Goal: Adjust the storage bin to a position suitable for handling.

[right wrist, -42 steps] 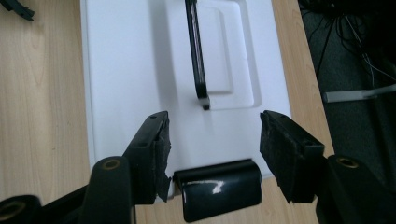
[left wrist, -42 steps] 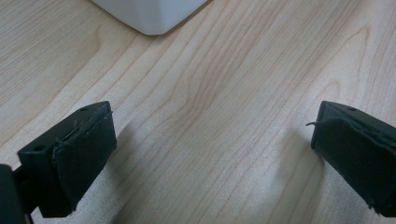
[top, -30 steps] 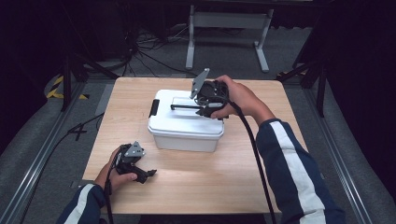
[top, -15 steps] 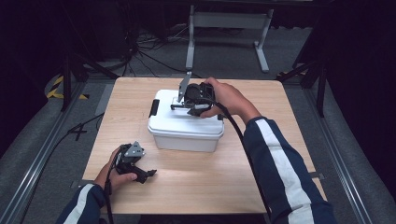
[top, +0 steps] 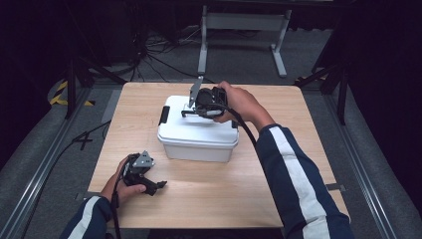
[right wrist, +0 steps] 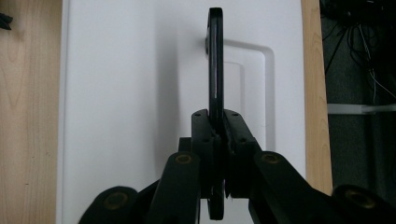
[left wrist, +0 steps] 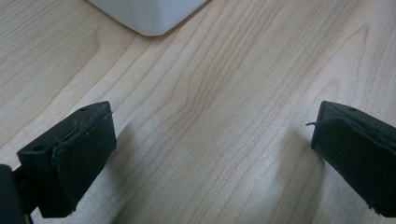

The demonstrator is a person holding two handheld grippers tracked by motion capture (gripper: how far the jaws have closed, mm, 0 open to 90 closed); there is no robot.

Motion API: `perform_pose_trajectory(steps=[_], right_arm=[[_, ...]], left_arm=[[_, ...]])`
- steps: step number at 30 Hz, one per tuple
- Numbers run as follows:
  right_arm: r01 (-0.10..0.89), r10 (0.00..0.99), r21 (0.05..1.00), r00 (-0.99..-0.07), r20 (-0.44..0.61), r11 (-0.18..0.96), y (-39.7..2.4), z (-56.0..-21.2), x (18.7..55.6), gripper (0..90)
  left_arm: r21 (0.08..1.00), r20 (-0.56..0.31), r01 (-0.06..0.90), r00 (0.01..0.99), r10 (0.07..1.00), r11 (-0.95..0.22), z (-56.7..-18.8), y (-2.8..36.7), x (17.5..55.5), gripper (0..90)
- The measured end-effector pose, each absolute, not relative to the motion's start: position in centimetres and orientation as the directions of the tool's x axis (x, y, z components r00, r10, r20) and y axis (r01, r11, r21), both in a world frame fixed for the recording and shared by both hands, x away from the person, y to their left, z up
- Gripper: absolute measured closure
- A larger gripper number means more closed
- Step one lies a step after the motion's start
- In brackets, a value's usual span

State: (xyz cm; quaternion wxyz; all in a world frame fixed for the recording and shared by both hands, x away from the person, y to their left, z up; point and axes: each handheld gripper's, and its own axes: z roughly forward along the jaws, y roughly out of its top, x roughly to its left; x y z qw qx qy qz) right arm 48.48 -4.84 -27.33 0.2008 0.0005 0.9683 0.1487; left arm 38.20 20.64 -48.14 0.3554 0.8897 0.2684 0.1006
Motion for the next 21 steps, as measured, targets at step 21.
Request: perform_pose_trajectory(steps=[21], right_arm=[[-0.075,0.071,0.328,-0.909,-0.412,0.942,-5.4,-25.8,48.1,84.9]], left_arm=[[0.687,-0.011,0.406,0.835,0.55,-0.603,-48.1,20.6,38.2,0.5]])
